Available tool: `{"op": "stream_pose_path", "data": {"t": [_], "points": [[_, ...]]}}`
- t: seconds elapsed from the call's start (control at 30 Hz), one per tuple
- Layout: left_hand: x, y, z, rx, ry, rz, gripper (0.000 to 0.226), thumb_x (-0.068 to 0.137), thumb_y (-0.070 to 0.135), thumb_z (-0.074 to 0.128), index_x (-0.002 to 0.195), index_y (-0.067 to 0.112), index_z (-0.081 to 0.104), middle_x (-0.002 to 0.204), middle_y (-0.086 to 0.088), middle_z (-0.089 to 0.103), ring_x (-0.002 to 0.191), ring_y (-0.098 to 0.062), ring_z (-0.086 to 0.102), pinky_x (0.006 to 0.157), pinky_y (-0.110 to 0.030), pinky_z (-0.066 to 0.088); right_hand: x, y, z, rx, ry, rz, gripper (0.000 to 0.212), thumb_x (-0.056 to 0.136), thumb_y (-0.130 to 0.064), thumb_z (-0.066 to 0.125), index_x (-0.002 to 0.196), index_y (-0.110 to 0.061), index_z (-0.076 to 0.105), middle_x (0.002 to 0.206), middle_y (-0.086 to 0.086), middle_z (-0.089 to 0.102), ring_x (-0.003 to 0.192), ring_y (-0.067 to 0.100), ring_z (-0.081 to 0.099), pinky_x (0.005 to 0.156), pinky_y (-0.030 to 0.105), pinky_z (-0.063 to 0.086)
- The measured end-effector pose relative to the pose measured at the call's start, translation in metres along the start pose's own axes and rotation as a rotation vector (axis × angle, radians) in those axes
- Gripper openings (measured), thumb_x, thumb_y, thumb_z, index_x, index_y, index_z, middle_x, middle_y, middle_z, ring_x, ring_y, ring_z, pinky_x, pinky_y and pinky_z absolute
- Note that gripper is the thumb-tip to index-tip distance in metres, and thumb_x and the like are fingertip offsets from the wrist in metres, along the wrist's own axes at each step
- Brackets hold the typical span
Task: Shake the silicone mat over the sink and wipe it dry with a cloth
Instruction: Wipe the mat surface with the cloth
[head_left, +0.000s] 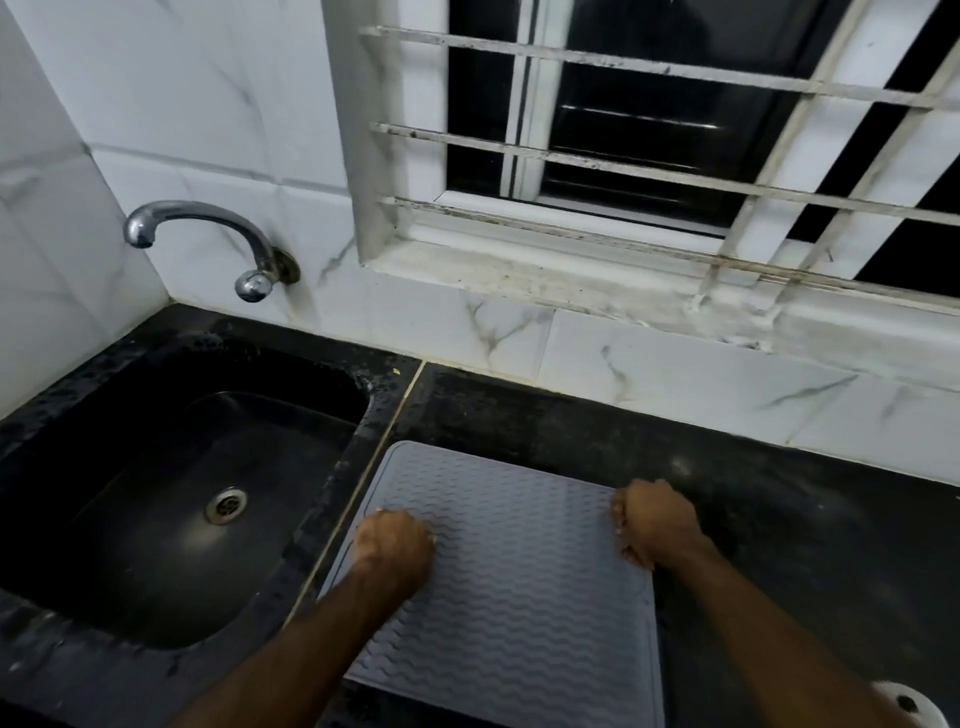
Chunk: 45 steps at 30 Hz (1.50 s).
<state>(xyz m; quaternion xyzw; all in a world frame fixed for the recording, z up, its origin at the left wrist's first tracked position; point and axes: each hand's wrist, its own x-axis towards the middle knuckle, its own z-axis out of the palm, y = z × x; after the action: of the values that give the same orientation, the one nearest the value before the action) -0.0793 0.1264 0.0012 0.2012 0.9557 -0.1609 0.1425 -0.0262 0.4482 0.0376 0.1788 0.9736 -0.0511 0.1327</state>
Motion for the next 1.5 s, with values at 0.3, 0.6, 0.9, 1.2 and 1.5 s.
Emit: {"op": "stream_pose_path", "data": {"t": [0.3, 0.6, 0.9, 1.2, 1.5], "points": [[0.003, 0.005, 0.000, -0.049, -0.001, -0.040, 0.049, 0.103, 0.053, 0.031, 0.110, 0.021, 0.067, 0.109, -0.002, 0.067, 0.099, -0.017, 0.063, 0.088, -0.034, 0.051, -0.031, 0.025, 0.004, -0.032, -0.099, 0.046, 0.018, 0.100, -0.029, 0.045, 0.086, -0.025, 0.055, 0.106, 0.001, 0.060, 0.093, 0.017, 0.054, 0.083, 0.032, 0.049], [0.005, 0.010, 0.000, -0.040, -0.006, -0.054, 0.044, 0.103, 0.050, 0.035, 0.113, 0.021, 0.067, 0.108, 0.000, 0.068, 0.096, -0.013, 0.064, 0.076, -0.028, 0.047, -0.078, 0.024, 0.025, -0.098, -0.068, -0.129, 0.018, 0.095, -0.028, 0.050, 0.105, -0.028, 0.064, 0.109, -0.003, 0.063, 0.100, 0.016, 0.046, 0.088, 0.034, 0.044], [-0.001, 0.004, -0.007, 0.032, 0.033, 0.041, 0.046, 0.104, 0.048, 0.031, 0.118, 0.020, 0.066, 0.115, 0.001, 0.068, 0.103, -0.015, 0.064, 0.084, -0.029, 0.051, -0.151, 0.006, 0.062, -0.212, -0.054, -0.079, 0.030, 0.100, -0.030, 0.044, 0.115, -0.024, 0.068, 0.124, -0.001, 0.061, 0.116, 0.022, 0.046, 0.096, 0.036, 0.039], [-0.009, -0.017, 0.004, 0.041, 0.115, 0.186, 0.042, 0.105, 0.041, 0.030, 0.119, 0.023, 0.066, 0.119, 0.002, 0.067, 0.107, -0.016, 0.064, 0.086, -0.031, 0.051, -0.215, -0.006, 0.080, -0.132, -0.171, 0.042, 0.029, 0.093, -0.034, 0.058, 0.121, -0.034, 0.065, 0.128, -0.007, 0.059, 0.124, 0.020, 0.046, 0.100, 0.034, 0.039], [-0.026, -0.043, 0.021, -0.084, 0.196, 0.234, 0.045, 0.102, 0.045, 0.032, 0.114, 0.022, 0.069, 0.121, 0.001, 0.065, 0.113, -0.016, 0.059, 0.092, -0.035, 0.051, -0.250, 0.012, 0.053, 0.127, -0.069, 0.433, 0.017, 0.089, -0.025, 0.056, 0.090, -0.037, 0.069, 0.092, -0.010, 0.067, 0.083, 0.011, 0.062, 0.071, 0.024, 0.046]]}}
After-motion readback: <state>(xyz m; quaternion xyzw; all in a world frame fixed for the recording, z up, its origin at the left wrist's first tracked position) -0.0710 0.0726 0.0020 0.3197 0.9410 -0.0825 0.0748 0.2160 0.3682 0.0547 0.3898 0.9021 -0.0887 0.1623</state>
